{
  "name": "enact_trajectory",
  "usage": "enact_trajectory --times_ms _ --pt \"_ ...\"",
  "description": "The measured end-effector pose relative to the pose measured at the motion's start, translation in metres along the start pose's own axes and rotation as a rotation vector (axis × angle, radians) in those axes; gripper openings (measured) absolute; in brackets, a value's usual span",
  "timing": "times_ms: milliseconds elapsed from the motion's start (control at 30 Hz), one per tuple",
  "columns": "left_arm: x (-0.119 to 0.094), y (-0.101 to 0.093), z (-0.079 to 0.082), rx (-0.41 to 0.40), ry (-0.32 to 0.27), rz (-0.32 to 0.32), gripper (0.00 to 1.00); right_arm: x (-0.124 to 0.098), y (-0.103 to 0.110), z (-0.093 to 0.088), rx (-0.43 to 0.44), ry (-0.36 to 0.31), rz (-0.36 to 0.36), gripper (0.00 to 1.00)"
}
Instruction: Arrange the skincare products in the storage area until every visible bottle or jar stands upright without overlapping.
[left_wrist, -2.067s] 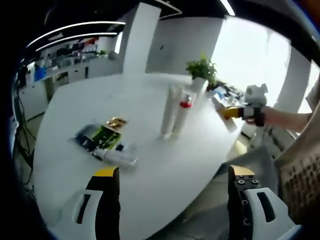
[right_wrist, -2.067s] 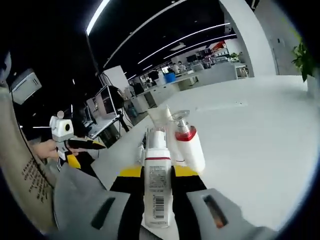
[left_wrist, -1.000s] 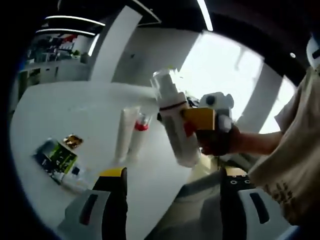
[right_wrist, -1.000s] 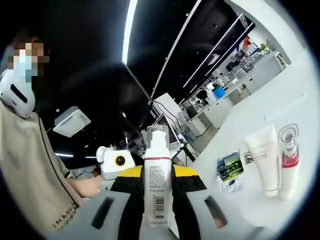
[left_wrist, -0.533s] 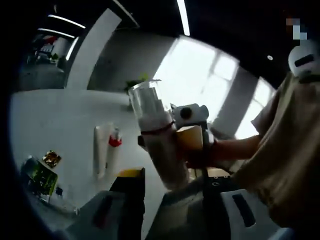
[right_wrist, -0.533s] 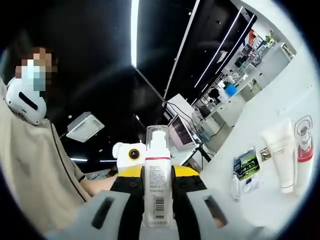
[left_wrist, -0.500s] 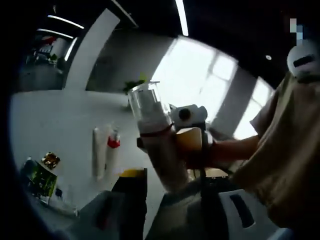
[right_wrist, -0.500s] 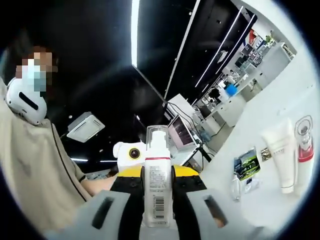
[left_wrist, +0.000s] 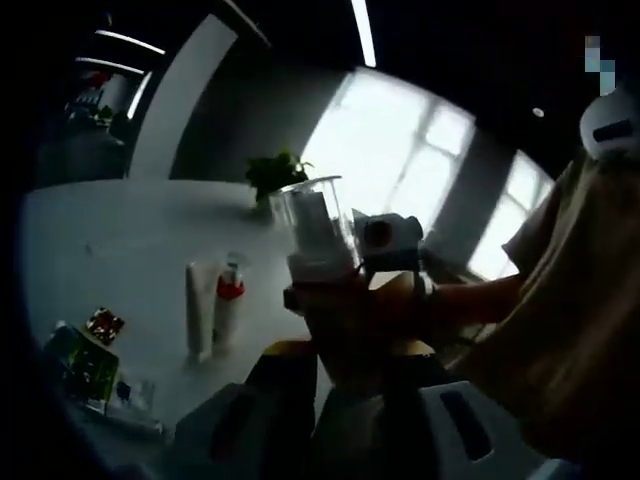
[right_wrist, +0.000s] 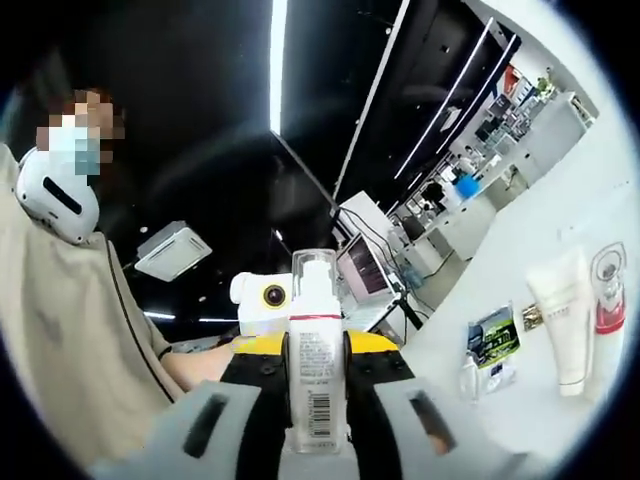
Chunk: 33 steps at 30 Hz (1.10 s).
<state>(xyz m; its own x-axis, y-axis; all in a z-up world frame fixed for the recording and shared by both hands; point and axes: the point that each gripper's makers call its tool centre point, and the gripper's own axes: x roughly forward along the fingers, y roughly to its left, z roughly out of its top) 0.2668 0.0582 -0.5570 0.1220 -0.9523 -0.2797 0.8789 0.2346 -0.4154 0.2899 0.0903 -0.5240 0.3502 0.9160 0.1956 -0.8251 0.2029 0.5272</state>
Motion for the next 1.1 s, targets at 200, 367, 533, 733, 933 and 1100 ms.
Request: enact_trajectory --times_ms 200,367,533,733,933,1100 --pt "0.003 0.008 -0.006 0.071 0.094 0.084 0.18 -0.009 -0.004 -0.002 -0.124 0.101 -0.123 0.23" --pt "0.01 0.008 -0.011 0.125 0.137 0.09 0.17 -0.015 -0.004 0.005 -0.239 0.162 -0.178 0.23" --pt "0.015 0.008 -0.011 0.146 0.144 0.084 0.17 -0.019 -0.004 0.011 -0.291 0.189 -0.215 0.23" --pt "0.021 0.014 -0.015 0.199 0.169 0.097 0.17 -0.024 -0.005 0.019 -0.384 0.193 -0.312 0.22" --pt "0.03 0.021 -0.023 0.256 0.207 0.109 0.17 -0.028 -0.011 0.01 -0.456 0.262 -0.394 0.21" --pt "0.04 0.036 -0.03 0.339 0.23 0.144 0.18 -0.033 -0.021 0.001 -0.559 0.335 -0.443 0.21"
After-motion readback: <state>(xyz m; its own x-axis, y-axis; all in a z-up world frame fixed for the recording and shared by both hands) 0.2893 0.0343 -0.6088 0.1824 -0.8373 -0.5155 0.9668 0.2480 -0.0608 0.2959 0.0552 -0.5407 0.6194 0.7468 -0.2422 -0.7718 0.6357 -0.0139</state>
